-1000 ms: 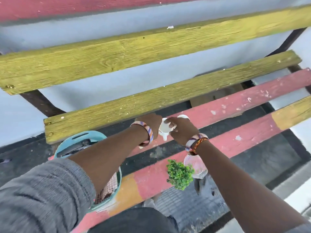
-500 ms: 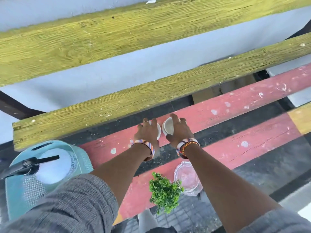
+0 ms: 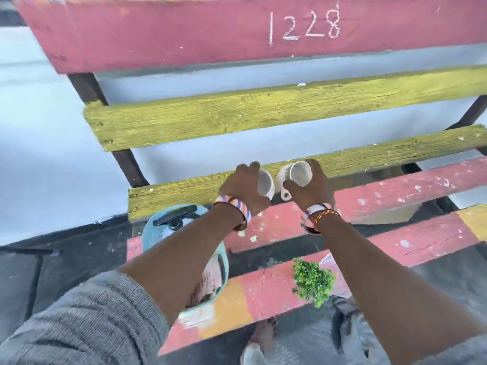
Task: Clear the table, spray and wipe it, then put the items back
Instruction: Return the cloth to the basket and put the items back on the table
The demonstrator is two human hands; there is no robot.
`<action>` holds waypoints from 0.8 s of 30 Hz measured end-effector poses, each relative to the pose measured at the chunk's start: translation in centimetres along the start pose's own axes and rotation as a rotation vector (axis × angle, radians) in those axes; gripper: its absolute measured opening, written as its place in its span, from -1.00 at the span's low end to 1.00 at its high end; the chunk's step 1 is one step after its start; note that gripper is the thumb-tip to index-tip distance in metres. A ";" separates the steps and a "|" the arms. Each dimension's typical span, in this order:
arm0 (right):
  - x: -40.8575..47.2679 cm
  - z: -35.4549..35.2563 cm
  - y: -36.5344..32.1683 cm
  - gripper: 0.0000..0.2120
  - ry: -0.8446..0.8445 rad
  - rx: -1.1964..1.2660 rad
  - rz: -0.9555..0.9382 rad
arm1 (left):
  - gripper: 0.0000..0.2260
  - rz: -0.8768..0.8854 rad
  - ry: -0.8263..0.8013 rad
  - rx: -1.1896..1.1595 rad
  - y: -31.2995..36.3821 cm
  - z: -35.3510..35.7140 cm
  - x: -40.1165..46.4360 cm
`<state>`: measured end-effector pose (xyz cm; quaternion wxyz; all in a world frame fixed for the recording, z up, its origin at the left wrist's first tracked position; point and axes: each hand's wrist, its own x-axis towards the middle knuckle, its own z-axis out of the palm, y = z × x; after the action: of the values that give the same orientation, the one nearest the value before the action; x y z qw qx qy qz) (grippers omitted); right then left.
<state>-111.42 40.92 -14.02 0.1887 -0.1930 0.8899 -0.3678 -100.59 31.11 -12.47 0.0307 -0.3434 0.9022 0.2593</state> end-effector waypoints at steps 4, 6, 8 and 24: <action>-8.7 3.7 -8.9 -0.33 0.042 0.164 -0.112 | -0.36 0.028 0.229 0.013 -6.5 -8.7 -9.5; -13.5 6.7 -13.4 -0.35 0.009 0.237 -0.195 | -0.35 -0.010 0.317 -0.008 -10.8 -12.7 -14.4; -18.0 10.0 -17.4 -0.42 -0.030 0.290 -0.272 | -0.38 -0.088 0.406 -0.021 -15.3 -16.0 -19.1; -39.5 38.2 -38.4 -0.33 -0.516 0.310 -0.543 | -0.47 -0.569 0.822 -0.202 -49.2 -29.9 -41.6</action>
<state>-51.55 12.58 -3.60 0.3287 -0.4763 0.6639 -0.4736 -33.99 10.61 1.06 -0.2906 -0.6505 0.6809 0.1698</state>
